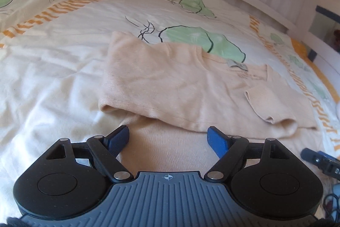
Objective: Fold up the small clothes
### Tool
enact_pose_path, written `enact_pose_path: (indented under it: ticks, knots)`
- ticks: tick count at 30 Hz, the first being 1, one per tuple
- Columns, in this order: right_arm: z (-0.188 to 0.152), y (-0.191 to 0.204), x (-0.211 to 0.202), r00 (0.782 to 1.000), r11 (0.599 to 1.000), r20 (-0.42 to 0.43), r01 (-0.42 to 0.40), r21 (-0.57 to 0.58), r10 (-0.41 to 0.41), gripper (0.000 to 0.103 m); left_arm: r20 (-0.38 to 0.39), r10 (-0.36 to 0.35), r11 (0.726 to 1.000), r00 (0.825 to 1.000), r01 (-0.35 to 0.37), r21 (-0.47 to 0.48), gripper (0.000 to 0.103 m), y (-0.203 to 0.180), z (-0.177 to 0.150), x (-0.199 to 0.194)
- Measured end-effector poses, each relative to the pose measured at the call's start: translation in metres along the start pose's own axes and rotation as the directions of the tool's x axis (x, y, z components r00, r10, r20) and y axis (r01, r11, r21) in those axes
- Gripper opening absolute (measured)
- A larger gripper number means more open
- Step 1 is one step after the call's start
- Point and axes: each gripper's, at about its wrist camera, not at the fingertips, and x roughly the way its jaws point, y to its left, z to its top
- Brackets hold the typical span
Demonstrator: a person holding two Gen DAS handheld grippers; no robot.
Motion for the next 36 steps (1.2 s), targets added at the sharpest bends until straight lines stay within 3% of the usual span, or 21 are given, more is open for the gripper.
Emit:
enact_pose_path:
  ticks: [4, 9, 14, 16, 18, 21, 22, 24, 26, 29, 31, 33, 35, 36]
  knots:
    - [0.009, 0.003, -0.006, 1.0, 1.0, -0.019, -0.01, -0.022, 0.009, 0.103, 0.03, 0.015, 0.997, 0.999, -0.018, 0.075, 0.088, -0.007, -0.01, 0.004]
    - [0.027, 0.037, -0.026, 0.995, 0.979, 0.094, -0.015, -0.202, 0.034, 0.103, 0.037, 0.007, 0.996, 0.999, -0.01, 0.085, 0.092, -0.006, -0.014, 0.004]
    - [0.032, 0.097, -0.01, 0.996, 0.854, 0.076, 0.003, -0.52, 0.043, 0.099, 0.046, -0.012, 0.998, 0.999, 0.009, 0.063, 0.092, -0.002, -0.015, 0.002]
    - [0.029, 0.113, 0.003, 0.998, 0.8, 0.058, 0.014, -0.6, 0.026, 0.073, 0.045, -0.008, 0.998, 0.999, 0.005, 0.068, 0.092, -0.002, -0.015, 0.003]
    - [0.031, 0.121, 0.017, 1.0, 0.776, 0.028, 0.013, -0.631, 0.006, 0.058, 0.043, -0.003, 0.997, 0.999, -0.001, 0.076, 0.093, -0.003, -0.015, 0.004]
    - [0.04, 0.119, 0.035, 0.999, 0.802, -0.035, -0.028, -0.597, 0.009, 0.022, 0.043, -0.003, 0.997, 0.999, 0.0, 0.078, 0.093, -0.003, -0.015, 0.004]
    - [0.046, 0.111, 0.036, 0.999, 0.836, -0.031, -0.026, -0.547, 0.01, 0.02, 0.043, -0.005, 0.997, 0.999, 0.002, 0.076, 0.093, -0.002, -0.015, 0.003]
    - [0.059, 0.087, 0.036, 0.999, 0.921, -0.038, -0.028, -0.388, 0.015, 0.021, 0.044, -0.009, 0.997, 0.999, 0.006, 0.072, 0.093, -0.001, -0.015, 0.003]
    - [0.066, 0.053, 0.032, 0.999, 0.979, -0.044, -0.018, -0.201, 0.009, 0.021, 0.045, -0.009, 0.997, 0.999, 0.006, 0.073, 0.093, -0.001, -0.016, 0.003]
    - [0.063, 0.02, 0.03, 0.996, 0.994, -0.083, 0.025, -0.107, -0.034, 0.022, 0.044, -0.008, 0.997, 0.999, 0.005, 0.075, 0.094, -0.002, -0.016, 0.003]
    - [0.06, 0.01, 0.026, 0.996, 0.995, -0.086, -0.004, -0.1, -0.005, 0.033, 0.045, -0.006, 0.997, 0.999, 0.003, 0.078, 0.094, -0.002, -0.016, 0.003]
    - [0.061, 0.005, 0.023, 0.997, 0.994, -0.072, -0.045, -0.095, 0.039, 0.034, 0.045, -0.006, 0.997, 0.999, 0.002, 0.078, 0.094, -0.003, -0.016, 0.003]
    - [0.066, 0.003, 0.025, 0.994, 0.994, -0.073, -0.088, -0.071, 0.083, 0.044, 0.044, -0.005, 0.997, 0.999, 0.001, 0.08, 0.094, -0.003, -0.016, 0.003]
    - [0.068, 0.002, 0.028, 0.992, 0.993, -0.078, -0.101, -0.059, 0.097, 0.055, 0.044, -0.004, 0.997, 0.999, 0.0, 0.081, 0.094, -0.003, -0.016, 0.003]
